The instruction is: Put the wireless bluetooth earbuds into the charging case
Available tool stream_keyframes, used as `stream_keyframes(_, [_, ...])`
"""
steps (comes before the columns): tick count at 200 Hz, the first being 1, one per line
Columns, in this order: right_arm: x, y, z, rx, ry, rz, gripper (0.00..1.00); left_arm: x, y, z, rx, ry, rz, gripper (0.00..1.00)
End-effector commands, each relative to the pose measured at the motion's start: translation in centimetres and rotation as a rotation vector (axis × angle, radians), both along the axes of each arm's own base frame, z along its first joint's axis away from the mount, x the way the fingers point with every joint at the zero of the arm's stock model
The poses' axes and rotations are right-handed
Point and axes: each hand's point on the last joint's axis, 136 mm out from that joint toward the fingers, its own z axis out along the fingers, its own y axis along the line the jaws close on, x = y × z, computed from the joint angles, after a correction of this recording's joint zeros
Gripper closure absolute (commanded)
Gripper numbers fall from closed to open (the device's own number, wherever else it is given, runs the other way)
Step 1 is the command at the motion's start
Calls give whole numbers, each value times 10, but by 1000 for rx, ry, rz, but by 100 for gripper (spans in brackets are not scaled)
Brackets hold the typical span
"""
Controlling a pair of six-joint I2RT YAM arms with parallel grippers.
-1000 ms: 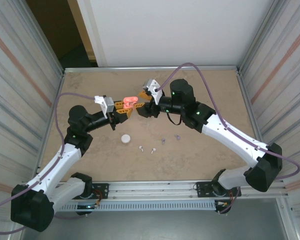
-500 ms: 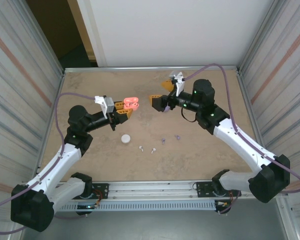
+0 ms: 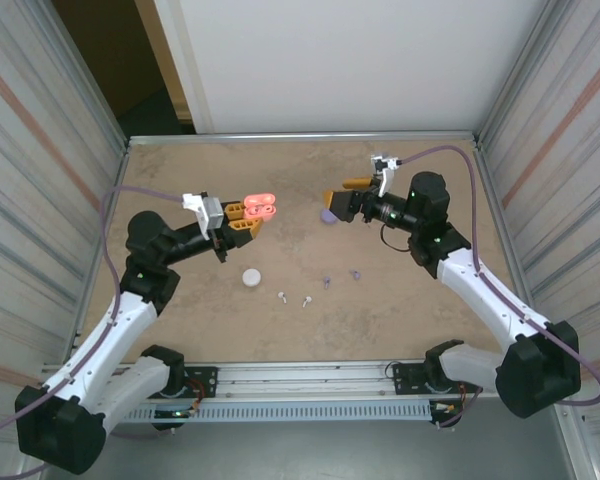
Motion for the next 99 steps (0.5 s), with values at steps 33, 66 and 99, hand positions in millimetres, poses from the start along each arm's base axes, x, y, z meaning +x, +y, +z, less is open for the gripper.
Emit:
stream_keyframes(33, [-19,-5,13,82,22,97,1,-15,-18,25,-32,-16,-51,100])
stream_keyframes(66, [-29,-6,18,121,43,162,1,-18,-41,22,-55,-45,-89,100])
stream_keyframes(99, [-40,-4,26,136,46,209,1,-6,-54,12,-86,-35,-113,100])
